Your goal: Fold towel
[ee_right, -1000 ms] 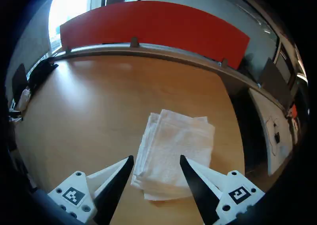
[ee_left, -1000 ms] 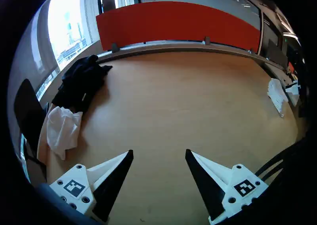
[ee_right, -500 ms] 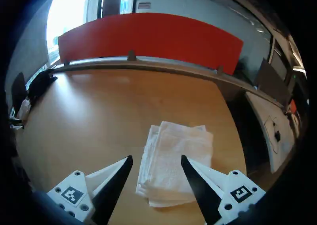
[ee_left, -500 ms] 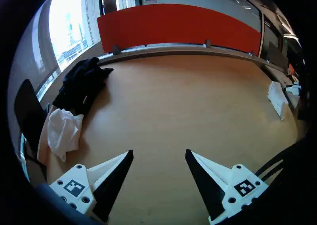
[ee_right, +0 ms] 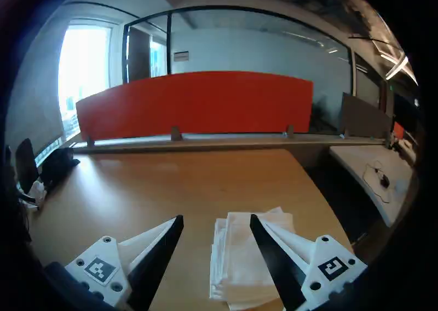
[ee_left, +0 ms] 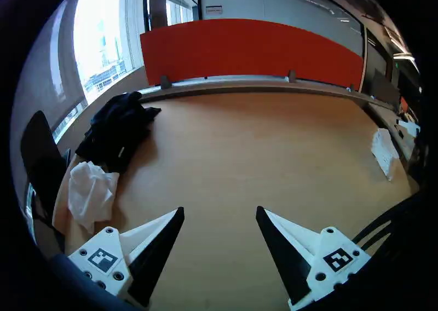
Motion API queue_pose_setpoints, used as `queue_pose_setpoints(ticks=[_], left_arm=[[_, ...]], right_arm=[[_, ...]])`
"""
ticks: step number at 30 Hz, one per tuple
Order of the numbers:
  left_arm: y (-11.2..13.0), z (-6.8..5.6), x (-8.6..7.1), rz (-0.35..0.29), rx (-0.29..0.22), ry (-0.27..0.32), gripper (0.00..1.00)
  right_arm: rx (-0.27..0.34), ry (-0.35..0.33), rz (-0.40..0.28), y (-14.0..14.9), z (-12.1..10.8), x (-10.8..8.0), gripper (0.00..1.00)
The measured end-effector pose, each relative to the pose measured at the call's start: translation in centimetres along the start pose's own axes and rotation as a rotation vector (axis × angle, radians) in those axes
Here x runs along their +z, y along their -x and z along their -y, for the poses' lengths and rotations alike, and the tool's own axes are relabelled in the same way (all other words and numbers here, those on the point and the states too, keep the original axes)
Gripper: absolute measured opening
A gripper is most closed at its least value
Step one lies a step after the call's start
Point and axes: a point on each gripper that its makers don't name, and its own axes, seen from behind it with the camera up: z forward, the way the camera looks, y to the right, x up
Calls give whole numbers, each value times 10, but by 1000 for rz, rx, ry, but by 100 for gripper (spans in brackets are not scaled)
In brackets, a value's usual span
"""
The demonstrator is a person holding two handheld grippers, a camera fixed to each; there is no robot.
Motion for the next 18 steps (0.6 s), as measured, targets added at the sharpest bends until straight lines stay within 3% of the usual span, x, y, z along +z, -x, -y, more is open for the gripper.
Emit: queue_pose_setpoints(ticks=[8, 18], left_arm=[[-48, 1, -1, -137, -62, 4, 98], [-103, 19, -14, -330, -127, -50, 98]], right_arm=[[25, 3, -113, -24, 7, -3, 94], [29, 4, -228, -58, 23, -14, 94]])
